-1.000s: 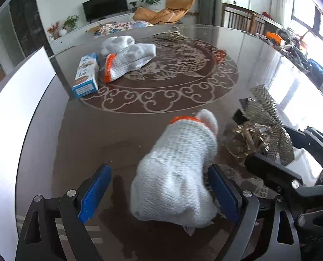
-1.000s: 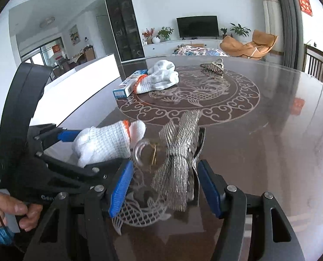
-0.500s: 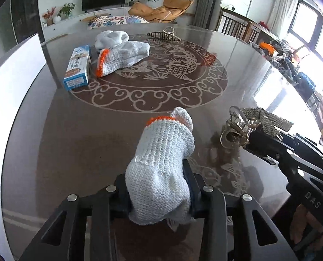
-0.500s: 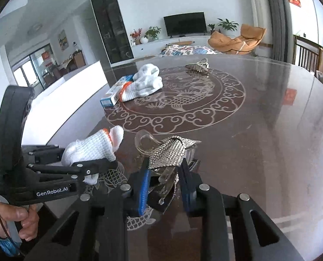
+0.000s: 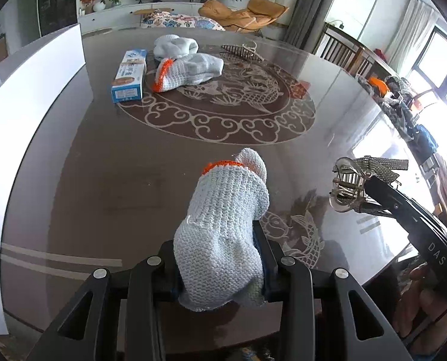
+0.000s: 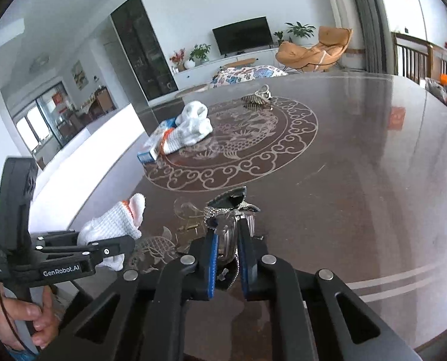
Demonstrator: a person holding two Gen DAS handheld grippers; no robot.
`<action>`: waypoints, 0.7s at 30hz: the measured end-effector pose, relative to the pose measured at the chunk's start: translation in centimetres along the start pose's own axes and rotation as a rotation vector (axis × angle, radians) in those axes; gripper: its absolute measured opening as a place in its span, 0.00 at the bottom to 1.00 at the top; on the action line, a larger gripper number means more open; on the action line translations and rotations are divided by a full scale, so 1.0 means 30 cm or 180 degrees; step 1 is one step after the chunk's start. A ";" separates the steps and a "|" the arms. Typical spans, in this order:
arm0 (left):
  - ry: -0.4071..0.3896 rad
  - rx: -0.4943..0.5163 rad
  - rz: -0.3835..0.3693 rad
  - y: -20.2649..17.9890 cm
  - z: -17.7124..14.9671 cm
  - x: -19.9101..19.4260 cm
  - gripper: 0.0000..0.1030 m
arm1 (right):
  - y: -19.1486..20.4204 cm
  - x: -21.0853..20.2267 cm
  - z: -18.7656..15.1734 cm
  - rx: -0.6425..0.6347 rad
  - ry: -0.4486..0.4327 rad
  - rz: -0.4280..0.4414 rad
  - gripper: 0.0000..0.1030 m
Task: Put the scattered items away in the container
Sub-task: 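Carry the glove and clip over the container and open both tools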
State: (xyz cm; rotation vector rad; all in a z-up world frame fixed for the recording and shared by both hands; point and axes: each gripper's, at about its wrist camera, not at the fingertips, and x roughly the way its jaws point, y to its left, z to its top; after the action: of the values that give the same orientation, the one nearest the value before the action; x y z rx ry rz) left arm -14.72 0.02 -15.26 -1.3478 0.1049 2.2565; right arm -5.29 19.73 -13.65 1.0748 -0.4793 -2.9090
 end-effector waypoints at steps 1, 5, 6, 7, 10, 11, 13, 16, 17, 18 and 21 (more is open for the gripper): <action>0.0013 -0.0013 0.0013 0.000 0.000 -0.002 0.36 | 0.002 -0.009 0.003 -0.0008 -0.0002 -0.0007 0.12; 0.0059 -0.0102 -0.0029 0.002 0.001 -0.011 0.36 | 0.013 -0.045 0.020 0.0052 -0.0055 0.0078 0.11; 0.0064 -0.0105 -0.0024 0.001 0.002 -0.012 0.36 | 0.023 -0.045 0.024 0.0019 -0.0046 0.0088 0.11; 0.0070 -0.0101 -0.0005 0.000 0.003 -0.012 0.36 | 0.035 -0.040 0.026 -0.0020 -0.0017 0.0090 0.11; 0.0078 -0.0161 -0.0003 0.010 0.008 -0.031 0.36 | 0.069 -0.020 0.029 -0.0023 0.0069 0.0180 0.11; 0.0069 -0.0192 -0.0012 0.018 0.011 -0.042 0.36 | 0.087 -0.015 0.032 -0.0037 0.0091 0.0220 0.11; 0.0048 -0.0245 -0.0019 0.040 0.022 -0.069 0.36 | 0.139 -0.010 0.045 -0.0140 0.0101 0.0285 0.11; -0.0014 -0.0355 -0.0040 0.092 0.049 -0.137 0.36 | 0.225 -0.007 0.079 -0.0265 0.0079 0.0409 0.11; -0.0047 -0.0397 -0.0043 0.115 0.057 -0.163 0.36 | 0.255 -0.007 0.094 -0.0301 0.0063 0.0455 0.11; -0.0087 -0.0449 -0.0034 0.146 0.068 -0.195 0.36 | 0.287 -0.008 0.113 -0.0339 0.0042 0.0505 0.11; -0.0194 -0.0589 0.0012 0.244 0.095 -0.291 0.36 | 0.404 -0.003 0.189 -0.0473 -0.0023 0.0706 0.11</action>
State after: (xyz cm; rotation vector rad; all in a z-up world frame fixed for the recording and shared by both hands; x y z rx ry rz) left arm -17.02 -8.77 -7.83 -1.3695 -0.1253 2.3559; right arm -10.05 9.78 -6.06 0.9276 -0.3506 -2.7067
